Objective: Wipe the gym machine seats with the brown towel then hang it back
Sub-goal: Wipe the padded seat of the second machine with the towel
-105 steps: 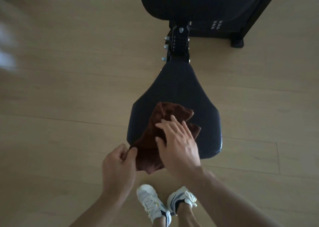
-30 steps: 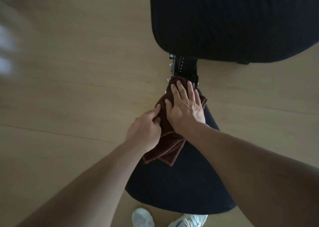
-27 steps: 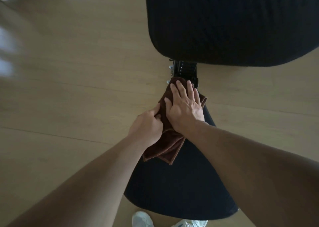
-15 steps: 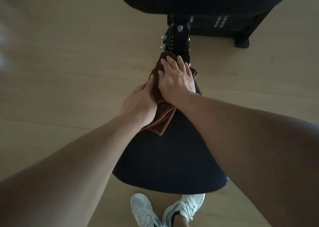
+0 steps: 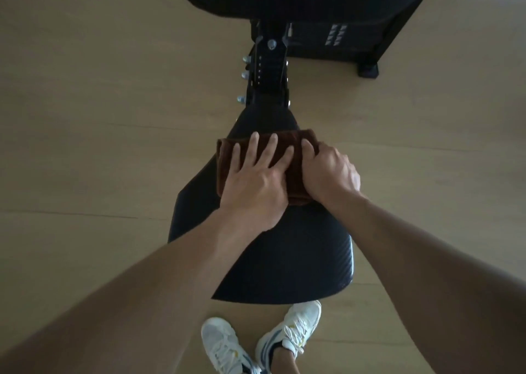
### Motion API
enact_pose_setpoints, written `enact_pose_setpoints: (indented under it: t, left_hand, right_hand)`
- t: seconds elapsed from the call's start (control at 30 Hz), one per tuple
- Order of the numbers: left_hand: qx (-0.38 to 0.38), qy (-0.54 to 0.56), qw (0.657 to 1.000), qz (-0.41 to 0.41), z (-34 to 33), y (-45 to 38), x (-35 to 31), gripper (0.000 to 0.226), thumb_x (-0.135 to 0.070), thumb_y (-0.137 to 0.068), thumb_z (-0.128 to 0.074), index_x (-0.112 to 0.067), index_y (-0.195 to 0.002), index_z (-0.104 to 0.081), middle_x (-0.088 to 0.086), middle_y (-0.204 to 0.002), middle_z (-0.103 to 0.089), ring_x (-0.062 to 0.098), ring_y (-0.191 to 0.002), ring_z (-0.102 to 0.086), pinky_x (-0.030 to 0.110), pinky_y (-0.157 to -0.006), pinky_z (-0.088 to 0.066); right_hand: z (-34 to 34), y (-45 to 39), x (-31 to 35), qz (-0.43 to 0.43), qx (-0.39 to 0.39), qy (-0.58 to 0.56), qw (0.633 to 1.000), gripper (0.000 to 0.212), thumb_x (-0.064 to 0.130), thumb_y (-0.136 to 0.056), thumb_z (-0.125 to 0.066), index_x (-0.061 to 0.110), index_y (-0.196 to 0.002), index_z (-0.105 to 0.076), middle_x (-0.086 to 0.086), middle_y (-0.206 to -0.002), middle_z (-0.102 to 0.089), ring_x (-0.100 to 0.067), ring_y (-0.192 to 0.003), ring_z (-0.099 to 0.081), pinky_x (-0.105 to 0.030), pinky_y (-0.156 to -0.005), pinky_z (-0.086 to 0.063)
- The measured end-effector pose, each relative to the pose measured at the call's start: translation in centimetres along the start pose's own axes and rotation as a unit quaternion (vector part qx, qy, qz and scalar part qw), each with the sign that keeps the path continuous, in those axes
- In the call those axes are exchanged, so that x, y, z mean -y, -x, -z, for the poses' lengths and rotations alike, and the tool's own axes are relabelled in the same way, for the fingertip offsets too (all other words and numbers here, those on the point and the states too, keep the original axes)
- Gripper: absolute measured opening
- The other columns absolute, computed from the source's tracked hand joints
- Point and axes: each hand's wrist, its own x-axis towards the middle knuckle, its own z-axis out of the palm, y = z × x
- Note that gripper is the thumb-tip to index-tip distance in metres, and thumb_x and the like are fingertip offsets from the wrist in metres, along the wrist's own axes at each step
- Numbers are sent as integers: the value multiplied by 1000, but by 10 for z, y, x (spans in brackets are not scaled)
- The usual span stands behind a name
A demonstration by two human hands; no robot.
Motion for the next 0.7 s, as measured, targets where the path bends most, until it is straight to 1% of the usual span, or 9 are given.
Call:
enact_pose_setpoints:
  t: [0.07,0.1,0.13,0.2,0.23,0.3,0.37,0.5,0.7]
  left_hand:
    - [-8,13,1000,-2,-4,9,-7,57,-40,-102,-24,-31,-157,-10,-1,-168,-1,26,-153,11,51,-124,-1]
    - [-8,18,1000,11,-5,11,-7,57,-41,-102,-21,-31,-157,-9,-2,-168,1,24,-153,12,50,-124,0]
    - [-5,21,999,28,-5,12,-6,57,-42,-102,-19,-30,-157,-6,-3,-167,2,23,-153,13,48,-124,1]
    - [9,32,998,62,-2,6,2,60,-44,-102,-19,-29,-157,1,-6,-167,7,21,-152,15,46,-124,5]
    - [22,41,996,76,0,2,6,63,-43,-102,-20,-28,-157,4,-6,-167,9,21,-152,16,45,-123,8]
    - [52,56,993,91,4,-9,15,65,-41,-101,-20,-25,-156,11,-5,-166,15,22,-151,20,44,-122,11]
    - [70,64,991,94,6,-21,21,66,-40,-102,-18,-23,-155,16,-3,-165,21,24,-149,26,44,-120,14]
    - [94,70,988,100,11,-53,30,65,-42,-102,-17,-25,-155,17,-4,-162,27,24,-147,31,44,-118,18]
    - [115,57,987,95,20,-91,37,64,-38,-104,-19,-27,-155,17,-5,-161,30,24,-145,34,47,-121,15]
  right_hand:
    - [6,10,-10,-19,11,39,999,65,62,-99,-22,18,-118,-66,-12,-112,-69,-34,-101,-61,-38,-77,-38]
    - [8,13,-10,-20,15,50,998,67,62,-99,-21,17,-117,-67,-13,-112,-69,-33,-99,-60,-38,-78,-40]
    - [8,14,-7,-20,22,55,998,67,61,-99,-20,17,-118,-66,-13,-114,-68,-32,-102,-59,-40,-83,-43]
    - [7,12,5,-25,44,30,998,60,55,-101,-24,14,-127,-61,-13,-123,-64,-32,-117,-54,-45,-98,-43]
    - [6,9,13,-31,51,0,998,55,51,-102,-28,13,-130,-57,-12,-126,-62,-32,-120,-53,-44,-99,-43]
    - [1,-2,26,-38,37,-43,998,46,45,-104,-34,13,-128,-56,-10,-125,-62,-31,-115,-57,-37,-87,-41]
    - [-6,-13,35,-33,-9,-50,998,40,41,-105,-36,13,-120,-59,-8,-118,-65,-30,-107,-60,-35,-79,-36]
    - [-18,-28,44,-1,-82,-44,996,34,36,-106,-33,13,-113,-58,-7,-113,-67,-30,-103,-63,-36,-77,-34]
    - [-20,-52,49,72,-100,-45,991,31,34,-107,-33,15,-113,-56,-5,-110,-68,-29,-96,-64,-33,-73,-33]
